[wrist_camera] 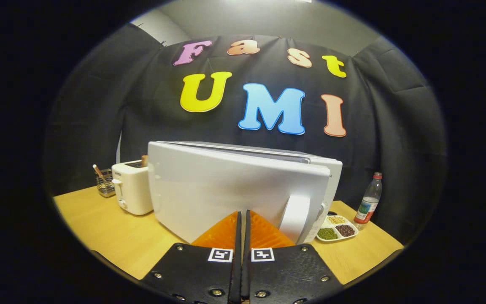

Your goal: Open the microwave, put the food inside, and close the microwave door.

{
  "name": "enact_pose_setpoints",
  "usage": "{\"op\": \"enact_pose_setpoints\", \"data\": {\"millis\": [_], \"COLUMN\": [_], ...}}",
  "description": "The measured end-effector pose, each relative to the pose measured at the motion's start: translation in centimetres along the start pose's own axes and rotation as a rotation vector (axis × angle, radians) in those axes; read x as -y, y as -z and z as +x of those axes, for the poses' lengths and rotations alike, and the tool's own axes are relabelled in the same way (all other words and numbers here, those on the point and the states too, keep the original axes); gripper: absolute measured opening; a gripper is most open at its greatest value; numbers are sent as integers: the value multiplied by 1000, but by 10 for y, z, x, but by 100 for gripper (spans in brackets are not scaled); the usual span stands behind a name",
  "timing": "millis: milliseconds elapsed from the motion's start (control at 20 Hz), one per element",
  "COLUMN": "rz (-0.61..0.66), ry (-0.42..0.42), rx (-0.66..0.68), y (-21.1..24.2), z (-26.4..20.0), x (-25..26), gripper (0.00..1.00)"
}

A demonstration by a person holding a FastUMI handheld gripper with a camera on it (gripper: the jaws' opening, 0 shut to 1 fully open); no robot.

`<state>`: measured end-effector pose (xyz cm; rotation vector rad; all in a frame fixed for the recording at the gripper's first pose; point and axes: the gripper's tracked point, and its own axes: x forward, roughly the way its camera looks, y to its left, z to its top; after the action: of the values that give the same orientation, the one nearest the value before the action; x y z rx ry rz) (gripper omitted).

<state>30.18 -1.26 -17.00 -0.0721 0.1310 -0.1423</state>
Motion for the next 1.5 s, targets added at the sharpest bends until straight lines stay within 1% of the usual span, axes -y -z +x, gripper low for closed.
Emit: {"op": "enact_pose_setpoints", "data": {"millis": [200, 250, 350, 400, 450, 500, 550, 600, 700, 750, 900, 1050, 1150, 1250, 1400, 1500], "rz": [-46, -53, -53, -58, -92, -121, -95, -71, -91, -90, -73, -27, -1, 4, 22, 36], "ry": [82, 109, 134, 140, 144, 143, 136, 139, 119, 96, 12, -72, -136, -166, -184, -191], "rx": [11, 13, 25, 38, 52, 65, 34, 54, 25, 14, 6, 44, 75, 120, 187, 224], "y": [-1, -2, -5, -8, -9, -9, -3, -5, -2, 0, -8, -31, -47, -65, -90, -111], "z": [46, 53, 67, 70, 70, 79, 78, 77, 72, 68, 33, -25, -78, -133, -216, -258], "x": [18, 23, 28, 27, 26, 30, 31, 31, 31, 28, 14, -3, -15, -18, -10, 4], "gripper": [2, 2, 2, 2, 2, 2, 2, 4, 3, 3, 2, 2, 2, 2, 2, 2]}}
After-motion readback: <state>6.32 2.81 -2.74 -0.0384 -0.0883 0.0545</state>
